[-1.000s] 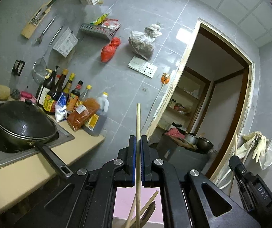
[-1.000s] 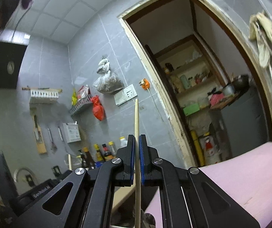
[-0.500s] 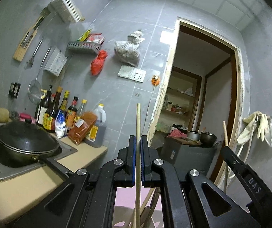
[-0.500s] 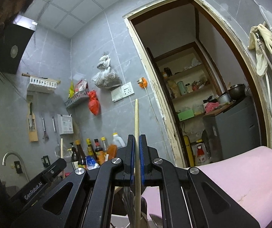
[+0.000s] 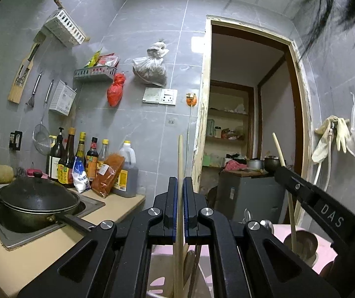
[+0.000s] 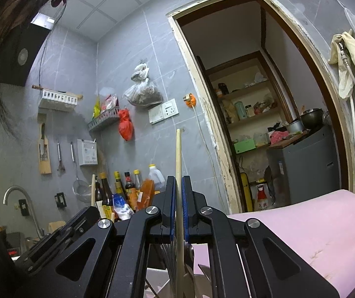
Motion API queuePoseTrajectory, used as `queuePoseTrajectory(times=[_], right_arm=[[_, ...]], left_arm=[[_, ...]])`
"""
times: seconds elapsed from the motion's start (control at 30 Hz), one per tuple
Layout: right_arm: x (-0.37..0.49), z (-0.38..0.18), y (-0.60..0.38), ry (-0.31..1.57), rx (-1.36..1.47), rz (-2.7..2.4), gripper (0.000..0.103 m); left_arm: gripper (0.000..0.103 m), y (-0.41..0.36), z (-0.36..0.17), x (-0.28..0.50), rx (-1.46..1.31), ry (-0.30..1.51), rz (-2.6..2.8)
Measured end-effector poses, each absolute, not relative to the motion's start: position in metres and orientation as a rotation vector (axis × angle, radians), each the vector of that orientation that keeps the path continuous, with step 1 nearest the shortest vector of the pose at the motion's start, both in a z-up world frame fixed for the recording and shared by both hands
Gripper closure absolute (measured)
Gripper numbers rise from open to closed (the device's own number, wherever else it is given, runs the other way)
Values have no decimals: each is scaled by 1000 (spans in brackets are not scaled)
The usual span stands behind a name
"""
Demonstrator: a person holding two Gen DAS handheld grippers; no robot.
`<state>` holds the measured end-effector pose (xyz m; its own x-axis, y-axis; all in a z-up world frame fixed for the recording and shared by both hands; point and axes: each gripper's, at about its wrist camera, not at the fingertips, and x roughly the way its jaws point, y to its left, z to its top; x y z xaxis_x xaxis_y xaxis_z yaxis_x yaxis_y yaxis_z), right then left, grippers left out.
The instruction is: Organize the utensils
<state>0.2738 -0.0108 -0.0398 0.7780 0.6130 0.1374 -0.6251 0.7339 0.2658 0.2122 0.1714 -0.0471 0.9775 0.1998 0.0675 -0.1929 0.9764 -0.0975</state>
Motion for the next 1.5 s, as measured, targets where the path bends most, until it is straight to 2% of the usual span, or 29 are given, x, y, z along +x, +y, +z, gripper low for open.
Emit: queuePoseTrajectory(times=[0.33, 0.4, 0.43, 0.47, 0.53, 0.57, 0.63, 0.77, 1.13, 1.27, 1.4, 1.5], right_arm=[[267, -40, -12, -10, 265, 685, 98], [265, -38, -15, -7, 259, 684, 96], [263, -36, -15, -8, 257, 682, 95], [262, -35, -17, -8, 255, 682, 93], [259, -31, -19, -3, 253, 677, 87], [258, -30, -20, -1, 252, 674, 84], [255, -26, -23, 8, 247, 664, 84], [251, -19, -32, 30, 237, 630, 80], [227, 6, -66, 124, 200, 552, 76], [215, 11, -83, 171, 197, 544, 58], [202, 16, -101, 222, 183, 537, 55], [190, 21, -116, 258, 184, 527, 46]], left_arm=[[100, 173, -48, 206, -107, -12, 151], [95, 174, -46, 205, -117, 8, 139], [90, 175, -45, 204, -126, 16, 133], [84, 176, -44, 203, -138, 26, 125], [79, 178, -42, 200, -166, 41, 116], [78, 178, -40, 199, -176, 51, 112], [77, 178, -37, 198, -188, 74, 108], [68, 177, -26, 193, -213, 107, 94], [56, 154, 13, 176, -192, 214, 45], [48, 143, 21, 162, -193, 255, 36], [46, 129, 29, 147, -201, 304, 37], [31, 120, 34, 137, -230, 345, 12]])
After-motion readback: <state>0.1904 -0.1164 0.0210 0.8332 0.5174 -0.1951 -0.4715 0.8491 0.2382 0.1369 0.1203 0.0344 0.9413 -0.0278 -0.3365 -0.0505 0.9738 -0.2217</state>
